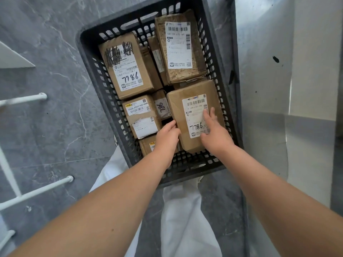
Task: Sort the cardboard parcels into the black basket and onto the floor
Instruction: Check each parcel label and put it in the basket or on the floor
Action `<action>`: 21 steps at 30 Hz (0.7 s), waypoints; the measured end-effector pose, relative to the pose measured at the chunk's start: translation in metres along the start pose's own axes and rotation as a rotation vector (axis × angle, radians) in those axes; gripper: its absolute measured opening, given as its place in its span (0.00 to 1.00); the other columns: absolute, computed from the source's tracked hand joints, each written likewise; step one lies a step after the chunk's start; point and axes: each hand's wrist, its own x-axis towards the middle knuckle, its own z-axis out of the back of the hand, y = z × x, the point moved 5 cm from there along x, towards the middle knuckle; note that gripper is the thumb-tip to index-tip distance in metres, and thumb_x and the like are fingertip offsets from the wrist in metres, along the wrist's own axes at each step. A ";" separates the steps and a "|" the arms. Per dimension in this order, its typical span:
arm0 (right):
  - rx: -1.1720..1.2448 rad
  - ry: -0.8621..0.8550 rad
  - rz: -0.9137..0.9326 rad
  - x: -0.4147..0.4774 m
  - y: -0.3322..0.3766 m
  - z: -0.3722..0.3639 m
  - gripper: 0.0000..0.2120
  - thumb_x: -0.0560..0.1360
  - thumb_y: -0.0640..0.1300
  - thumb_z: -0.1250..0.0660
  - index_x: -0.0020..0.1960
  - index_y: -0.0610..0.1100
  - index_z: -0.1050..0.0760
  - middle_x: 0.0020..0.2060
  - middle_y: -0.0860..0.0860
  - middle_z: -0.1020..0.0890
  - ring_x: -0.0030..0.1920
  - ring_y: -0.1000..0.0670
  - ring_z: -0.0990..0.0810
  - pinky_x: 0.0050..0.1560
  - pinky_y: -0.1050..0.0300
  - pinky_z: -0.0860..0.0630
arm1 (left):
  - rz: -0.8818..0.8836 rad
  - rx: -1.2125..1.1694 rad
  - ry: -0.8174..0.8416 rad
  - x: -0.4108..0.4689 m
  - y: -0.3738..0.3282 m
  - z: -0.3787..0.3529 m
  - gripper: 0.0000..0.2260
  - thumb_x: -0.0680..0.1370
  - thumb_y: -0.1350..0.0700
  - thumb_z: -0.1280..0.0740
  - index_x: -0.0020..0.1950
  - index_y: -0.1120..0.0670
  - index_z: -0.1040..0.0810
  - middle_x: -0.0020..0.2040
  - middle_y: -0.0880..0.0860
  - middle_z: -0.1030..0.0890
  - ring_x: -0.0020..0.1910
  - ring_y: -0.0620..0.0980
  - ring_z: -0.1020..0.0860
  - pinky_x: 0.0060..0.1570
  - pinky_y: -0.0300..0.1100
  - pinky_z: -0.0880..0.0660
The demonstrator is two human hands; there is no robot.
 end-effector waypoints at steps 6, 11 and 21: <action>-0.034 0.104 0.008 0.007 -0.004 -0.005 0.41 0.80 0.36 0.40 0.80 0.53 0.64 0.77 0.56 0.67 0.79 0.51 0.62 0.77 0.47 0.44 | -0.025 0.014 -0.043 -0.001 -0.002 -0.004 0.21 0.79 0.67 0.43 0.68 0.52 0.25 0.48 0.41 0.20 0.43 0.36 0.25 0.33 0.27 0.29; 0.043 -0.080 -0.016 -0.002 0.000 -0.012 0.41 0.78 0.36 0.39 0.80 0.52 0.61 0.78 0.57 0.64 0.79 0.52 0.60 0.77 0.43 0.44 | -0.046 0.053 -0.064 -0.007 -0.005 -0.007 0.23 0.81 0.69 0.46 0.73 0.53 0.29 0.61 0.45 0.22 0.40 0.33 0.29 0.28 0.22 0.30; 0.115 -0.268 -0.098 -0.014 0.017 0.009 0.33 0.80 0.38 0.41 0.81 0.47 0.52 0.80 0.52 0.53 0.79 0.51 0.52 0.78 0.45 0.47 | -0.070 0.164 -0.153 -0.023 -0.014 -0.006 0.30 0.78 0.72 0.50 0.76 0.51 0.33 0.78 0.49 0.37 0.75 0.49 0.36 0.58 0.25 0.32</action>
